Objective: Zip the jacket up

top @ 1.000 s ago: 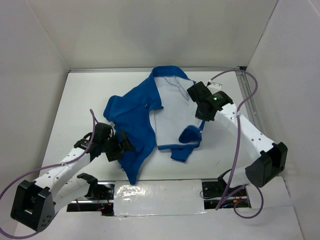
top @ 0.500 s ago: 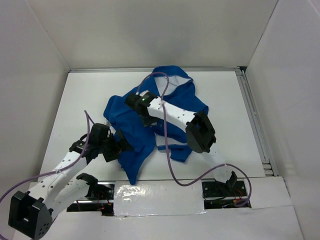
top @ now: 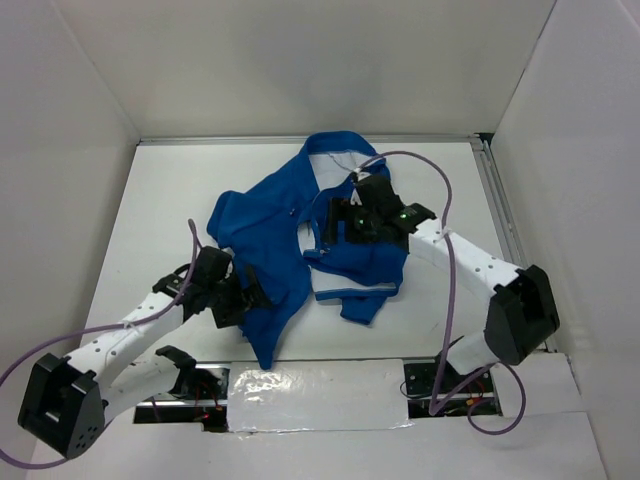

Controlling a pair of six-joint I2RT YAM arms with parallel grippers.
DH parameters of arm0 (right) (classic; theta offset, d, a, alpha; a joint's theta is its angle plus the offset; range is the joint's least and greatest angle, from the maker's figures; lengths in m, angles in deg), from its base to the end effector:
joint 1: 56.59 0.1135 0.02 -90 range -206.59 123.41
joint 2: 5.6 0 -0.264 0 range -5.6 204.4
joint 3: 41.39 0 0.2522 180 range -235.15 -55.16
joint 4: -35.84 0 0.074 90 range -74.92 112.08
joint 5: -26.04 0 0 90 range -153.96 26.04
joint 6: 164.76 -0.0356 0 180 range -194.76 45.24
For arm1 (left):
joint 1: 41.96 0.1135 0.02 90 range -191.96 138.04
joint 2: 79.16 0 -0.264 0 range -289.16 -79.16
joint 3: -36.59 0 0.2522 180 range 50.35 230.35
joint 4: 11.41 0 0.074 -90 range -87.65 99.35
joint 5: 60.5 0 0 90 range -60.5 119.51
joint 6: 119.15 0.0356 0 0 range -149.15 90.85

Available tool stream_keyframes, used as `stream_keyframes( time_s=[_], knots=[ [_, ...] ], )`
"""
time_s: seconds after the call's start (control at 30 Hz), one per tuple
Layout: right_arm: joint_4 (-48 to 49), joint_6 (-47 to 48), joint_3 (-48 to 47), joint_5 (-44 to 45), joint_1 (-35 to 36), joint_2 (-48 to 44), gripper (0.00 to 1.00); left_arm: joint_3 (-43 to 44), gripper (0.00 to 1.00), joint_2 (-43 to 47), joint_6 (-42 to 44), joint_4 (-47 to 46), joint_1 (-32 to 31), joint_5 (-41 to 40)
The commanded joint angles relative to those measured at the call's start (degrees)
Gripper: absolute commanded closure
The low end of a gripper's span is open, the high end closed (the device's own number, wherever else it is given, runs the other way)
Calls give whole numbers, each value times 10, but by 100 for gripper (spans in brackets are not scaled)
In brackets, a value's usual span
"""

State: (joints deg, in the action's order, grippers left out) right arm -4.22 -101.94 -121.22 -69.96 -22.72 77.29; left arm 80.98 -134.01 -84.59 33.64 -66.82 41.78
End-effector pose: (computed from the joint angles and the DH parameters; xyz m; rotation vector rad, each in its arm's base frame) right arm 0.2628 0.1809 0.2872 -0.1953 2.4034 0.6397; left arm 0.1580 -0.0815 0.1939 -0.6282 2.6416 -0.7663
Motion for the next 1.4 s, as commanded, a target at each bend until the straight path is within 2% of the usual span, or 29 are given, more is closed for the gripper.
stream_keyframes(
  time_s=[0.0,0.07,0.17,0.27,0.37,0.43,0.47,0.5,0.53,0.6,0.7,0.77,0.8,0.83,0.9,0.93,0.97,1.0,1.1,1.17,1.27,1.3,1.37],
  knots=[
    [85,0,18,-67,-6,49,8,21,1,-22,11,-24,-20,16],
    [118,12,-4,-82,-9,80,8,12,1,-27,11,-41,-28,24],
    [148,17,-66,-110,-17,183,9,-1,1,-27,9,-62,-32,28],
    [139,7,-152,-147,-23,268,14,-3,1,-25,10,-64,-33,21],
    [141,0,-166,-162,-24,306,22,-2,1,-24,11,-65,-35,11],
    [164,-7,-144,-197,-29,304,46,-10,1,-26,16,-83,-35,10],
    [172,-8,-119,-206,-32,292,74,-12,1,-28,24,-91,-35,10],
    [172,-9,-107,-219,-36,282,96,-15,1,-34,25,-97,-34,8],
    [171,-8,-94,-225,-41,257,99,-15,1,-39,30,-109,-33,8],
    [162,0,-52,-225,-48,222,100,-14,1,-58,38,-121,-32,8],
    [67,23,-24,-144,-57,132,100,-1,1,-85,48,-150,-31,12],
    [-66,29,-34,16,-65,59,100,5,1,-106,59,-173,-30,18],
    [-164,16,-45,171,-66,20,100,10,1,-114,63,-180,-30,19],
    [-214,-2,-59,258,-70,1,100,14,1,-120,66,-186,-29,20],
    [-354,-38,-119,409,-79,-18,100,25,1,-146,67,-199,-26,21],
    [-391,-62,-161,520,-87,-20,100,29,1,-152,70,-201,-25,25],
    [-424,-74,-180,566,-106,-16,100,36,1,-169,71,-206,-25,37],
    [-470,-81,-204,595,-117,4,100,46,1,-177,72,-208,-23,42],
    [-506,-96,-288,656,-114,74,100,64,1,-203,75,-221,-23,60],
    [-513,-98,-317,689,-67,123,100,81,1,-224,73,-222,-18,60],
    [-538,-89,-390,689,-16,241,100,108,1,-254,72,-217,2,68],
    [-529,-79,-404,687,18,296,100,114,1,-261,74,-215,9,86],
    [-503,-27,-421,665,52,341,100,127,1,-271,76,-207,25,104]
  ],
)
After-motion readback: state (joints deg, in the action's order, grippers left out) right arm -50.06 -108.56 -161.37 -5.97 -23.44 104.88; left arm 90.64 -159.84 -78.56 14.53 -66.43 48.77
